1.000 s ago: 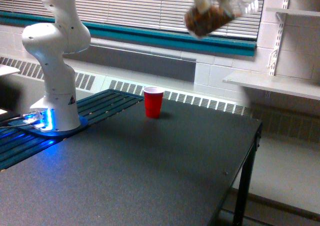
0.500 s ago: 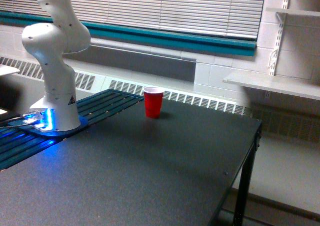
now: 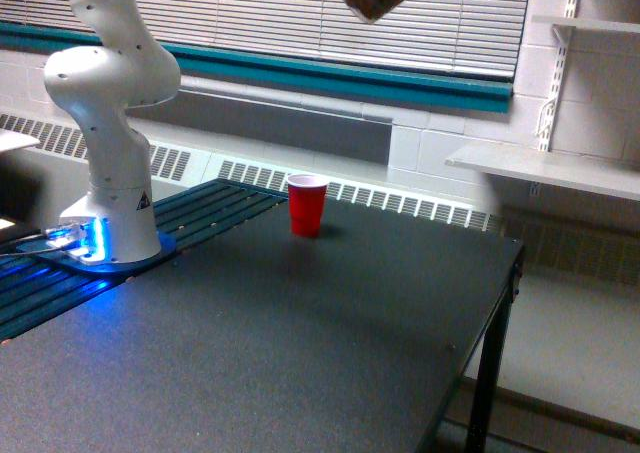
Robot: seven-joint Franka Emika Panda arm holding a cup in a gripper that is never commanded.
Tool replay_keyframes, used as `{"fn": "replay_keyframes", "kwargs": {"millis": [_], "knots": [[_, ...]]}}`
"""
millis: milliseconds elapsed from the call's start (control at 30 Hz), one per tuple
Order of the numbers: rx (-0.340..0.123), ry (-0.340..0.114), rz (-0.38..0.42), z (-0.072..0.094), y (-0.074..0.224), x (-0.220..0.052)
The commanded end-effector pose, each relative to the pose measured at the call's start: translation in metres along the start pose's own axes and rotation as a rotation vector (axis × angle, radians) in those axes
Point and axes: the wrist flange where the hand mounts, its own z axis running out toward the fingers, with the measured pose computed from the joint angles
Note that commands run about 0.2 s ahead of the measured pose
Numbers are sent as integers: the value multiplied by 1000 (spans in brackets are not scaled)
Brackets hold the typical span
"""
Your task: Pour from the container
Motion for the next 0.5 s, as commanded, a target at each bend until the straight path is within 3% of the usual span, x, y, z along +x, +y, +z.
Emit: {"fn": "replay_keyframes", "kwargs": {"millis": [33, 500], "knots": [[39, 13, -71, -23, -12, -33], [74, 14, -189, -62, -24, -126]]}}
